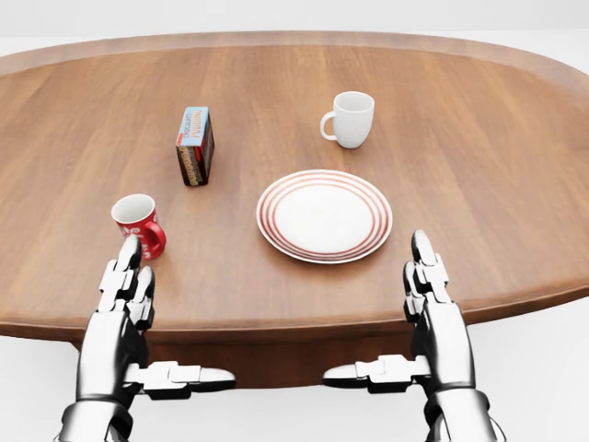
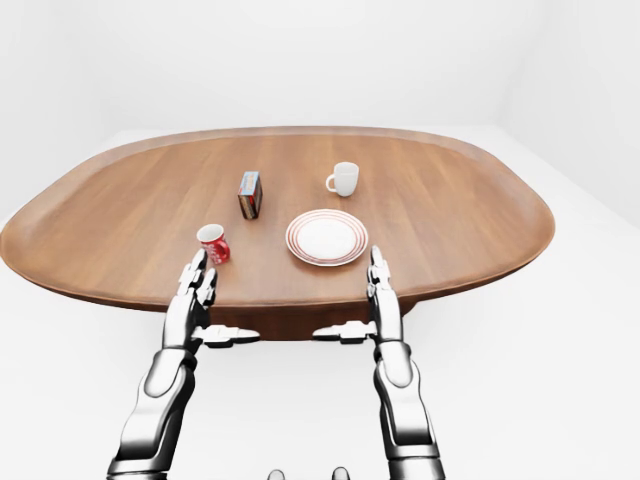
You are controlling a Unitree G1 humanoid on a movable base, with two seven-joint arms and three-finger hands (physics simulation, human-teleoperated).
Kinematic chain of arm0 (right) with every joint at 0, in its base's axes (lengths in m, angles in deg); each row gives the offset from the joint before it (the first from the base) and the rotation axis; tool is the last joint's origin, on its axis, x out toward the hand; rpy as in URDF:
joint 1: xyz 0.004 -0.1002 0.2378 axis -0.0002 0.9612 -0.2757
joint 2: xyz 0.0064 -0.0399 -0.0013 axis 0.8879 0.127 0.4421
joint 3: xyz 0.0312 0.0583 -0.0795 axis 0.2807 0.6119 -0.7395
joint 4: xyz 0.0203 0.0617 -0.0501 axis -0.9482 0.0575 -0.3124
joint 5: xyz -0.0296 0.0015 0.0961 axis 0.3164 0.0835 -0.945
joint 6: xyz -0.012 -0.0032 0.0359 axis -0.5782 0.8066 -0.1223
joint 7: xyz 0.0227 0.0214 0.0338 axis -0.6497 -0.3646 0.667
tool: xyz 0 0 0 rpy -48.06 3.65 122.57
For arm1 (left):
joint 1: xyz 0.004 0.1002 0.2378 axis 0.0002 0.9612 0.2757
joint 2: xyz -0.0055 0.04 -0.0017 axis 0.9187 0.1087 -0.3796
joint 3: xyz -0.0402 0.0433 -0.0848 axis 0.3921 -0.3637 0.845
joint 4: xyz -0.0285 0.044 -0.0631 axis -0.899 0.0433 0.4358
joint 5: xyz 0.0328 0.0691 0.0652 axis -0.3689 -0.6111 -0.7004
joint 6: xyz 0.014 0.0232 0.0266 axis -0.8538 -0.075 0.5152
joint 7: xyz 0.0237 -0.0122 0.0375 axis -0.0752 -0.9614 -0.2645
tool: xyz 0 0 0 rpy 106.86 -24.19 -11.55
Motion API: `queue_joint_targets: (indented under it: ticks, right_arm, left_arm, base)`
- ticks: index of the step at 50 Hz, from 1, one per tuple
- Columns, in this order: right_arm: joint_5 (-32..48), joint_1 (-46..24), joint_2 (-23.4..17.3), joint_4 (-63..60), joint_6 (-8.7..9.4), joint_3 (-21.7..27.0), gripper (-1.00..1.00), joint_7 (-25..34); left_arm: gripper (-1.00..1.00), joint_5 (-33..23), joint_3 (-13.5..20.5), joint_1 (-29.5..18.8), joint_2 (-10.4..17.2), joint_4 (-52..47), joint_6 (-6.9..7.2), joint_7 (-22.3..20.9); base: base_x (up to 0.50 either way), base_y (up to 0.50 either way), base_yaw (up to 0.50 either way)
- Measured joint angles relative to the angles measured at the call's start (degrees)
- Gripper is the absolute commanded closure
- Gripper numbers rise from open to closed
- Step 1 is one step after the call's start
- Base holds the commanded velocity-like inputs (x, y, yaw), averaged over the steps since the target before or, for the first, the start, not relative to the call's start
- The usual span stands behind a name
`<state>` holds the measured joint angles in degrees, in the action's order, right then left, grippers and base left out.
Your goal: Pick up the red mug and put it on the plate
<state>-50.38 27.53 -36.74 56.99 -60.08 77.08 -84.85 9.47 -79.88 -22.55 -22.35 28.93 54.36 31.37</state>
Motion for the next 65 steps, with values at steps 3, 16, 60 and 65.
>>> queue_joint_targets:
  ticks: [3, 16, 60, 65]
  right_arm:
    - [0.28, 0.12, -0.13, 0.17, -0.18, 0.2, -1.0, 0.21]
    - [1.23, 0.93, -0.42, -3.1, 1.6, 0.67, -1.0, 0.35]
    - [-24.97, 8.76, -5.82, -38.74, 5.05, 47.96, -1.0, 8.04]
    - [-25.77, 9.1, -5.88, -38.65, 5.05, 49.17, -1.0, 8.32]
  left_arm:
    - [-1.0, 0.46, 0.31, 0.46, 0.13, -1.36, 0.75, -0.58]
    - [-1.0, 1.95, 1.63, 1.51, 0.67, -5.74, 3.3, -2.29]
    - [-1.0, 37.13, 31.92, -3.6, 14.31, -8.01, 3.81, 14.28]
    - [-1.0, 38.19, 32.56, -3.5, 14.64, -8.11, 3.81, 14.9]
  base:
    - [0.0, 0.0, 0.0]
    - [0.0, 0.0, 0.0]
    - [0.02, 0.0, 0.0]
    - [0.22, 0.0, 0.0]
